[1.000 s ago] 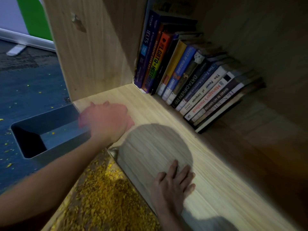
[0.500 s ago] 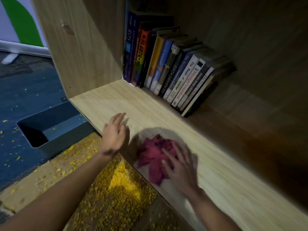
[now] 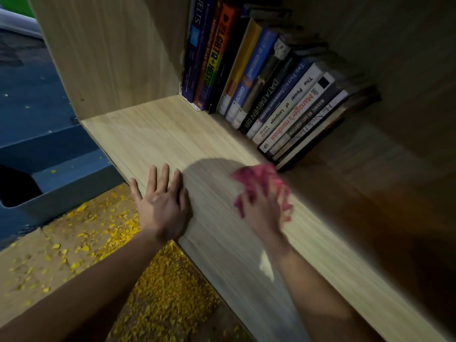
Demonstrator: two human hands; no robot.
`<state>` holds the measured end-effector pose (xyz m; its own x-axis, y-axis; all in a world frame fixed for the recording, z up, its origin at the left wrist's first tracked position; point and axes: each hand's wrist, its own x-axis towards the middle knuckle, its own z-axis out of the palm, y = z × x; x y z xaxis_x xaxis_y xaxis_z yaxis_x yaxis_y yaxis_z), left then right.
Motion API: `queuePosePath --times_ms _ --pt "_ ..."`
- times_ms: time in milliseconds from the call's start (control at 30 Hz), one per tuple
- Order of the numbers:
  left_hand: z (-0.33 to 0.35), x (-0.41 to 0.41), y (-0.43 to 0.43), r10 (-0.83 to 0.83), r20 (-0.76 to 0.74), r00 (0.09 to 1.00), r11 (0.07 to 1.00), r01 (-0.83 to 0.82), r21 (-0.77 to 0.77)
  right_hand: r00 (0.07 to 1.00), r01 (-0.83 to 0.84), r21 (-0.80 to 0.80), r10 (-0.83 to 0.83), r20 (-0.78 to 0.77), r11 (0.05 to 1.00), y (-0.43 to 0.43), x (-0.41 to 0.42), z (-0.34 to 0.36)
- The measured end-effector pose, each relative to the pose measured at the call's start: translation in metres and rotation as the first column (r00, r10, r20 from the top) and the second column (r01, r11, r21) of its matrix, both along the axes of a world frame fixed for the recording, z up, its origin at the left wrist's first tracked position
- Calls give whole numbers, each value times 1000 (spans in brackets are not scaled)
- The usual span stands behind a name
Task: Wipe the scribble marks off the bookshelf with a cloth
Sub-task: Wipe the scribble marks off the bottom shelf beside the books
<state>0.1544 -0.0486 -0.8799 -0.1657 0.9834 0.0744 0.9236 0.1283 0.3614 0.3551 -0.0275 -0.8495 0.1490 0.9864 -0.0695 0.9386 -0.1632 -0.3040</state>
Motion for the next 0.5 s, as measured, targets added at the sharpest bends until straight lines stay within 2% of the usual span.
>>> queuePosePath --times_ms 67,167,200,233,267,300,333,367,400,433,500 --pt "2 -2 1 -1 -2 1000 1000 1 -14 964 -246 51 239 119 968 -38 -12 -9" --pt "3 -2 1 -9 -23 1000 999 8 -40 801 -589 105 563 202 801 -91 32 -18" --pt "2 -3 1 -13 -35 999 999 11 -42 770 -630 95 604 207 771 -92 55 -18" --pt "1 -2 1 -15 -41 999 999 14 -35 775 -621 119 583 245 775 -85 74 -16" --pt "1 -2 3 -17 -43 999 1000 16 -26 827 -540 125 499 259 832 -70 84 -12" --pt "2 -2 2 -22 -43 999 999 21 -30 903 -389 120 351 247 914 -51 84 -10" --pt "2 -2 0 -21 -47 999 999 20 -41 971 -153 57 139 197 987 -34 74 -7" --pt "3 -1 1 -15 -48 999 998 13 -54 983 72 -16 -68 169 997 -19 60 -6" --pt "4 -1 1 -15 -51 999 997 11 -74 975 190 -46 -183 127 981 -10 38 -5" --pt "5 -1 1 -18 -50 999 995 13 -97 975 207 -35 -203 89 978 -8 15 -4" --pt "9 -1 1 -30 -42 999 991 25 -129 996 26 4 -26 91 1000 -25 -26 -8"
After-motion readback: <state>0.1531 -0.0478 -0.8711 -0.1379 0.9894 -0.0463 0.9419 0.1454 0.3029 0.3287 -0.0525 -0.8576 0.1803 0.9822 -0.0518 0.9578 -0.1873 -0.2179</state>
